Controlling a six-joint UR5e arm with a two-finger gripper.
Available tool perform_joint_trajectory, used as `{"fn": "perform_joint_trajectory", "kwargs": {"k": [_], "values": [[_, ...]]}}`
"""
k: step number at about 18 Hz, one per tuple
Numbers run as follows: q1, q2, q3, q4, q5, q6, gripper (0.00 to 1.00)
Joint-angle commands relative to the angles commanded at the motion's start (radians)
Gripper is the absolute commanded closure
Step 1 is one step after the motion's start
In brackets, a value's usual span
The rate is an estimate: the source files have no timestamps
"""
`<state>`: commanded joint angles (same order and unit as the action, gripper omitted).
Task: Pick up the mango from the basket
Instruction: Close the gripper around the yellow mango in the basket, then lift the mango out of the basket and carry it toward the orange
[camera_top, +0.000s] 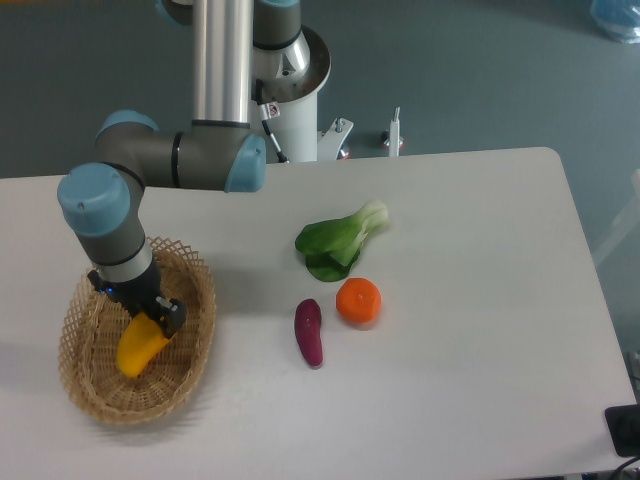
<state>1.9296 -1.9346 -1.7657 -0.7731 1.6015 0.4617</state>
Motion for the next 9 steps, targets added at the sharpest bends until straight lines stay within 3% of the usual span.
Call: {"fn": "perform_joint_trajectory", "kwargs": {"k": [5, 9], "values": [[0.089, 0.077, 0.0, -0.008, -0.029, 0.0, 0.39], [0.172, 0.089, 0.005, -0.006, -0.028, 0.069, 0.39]]}}
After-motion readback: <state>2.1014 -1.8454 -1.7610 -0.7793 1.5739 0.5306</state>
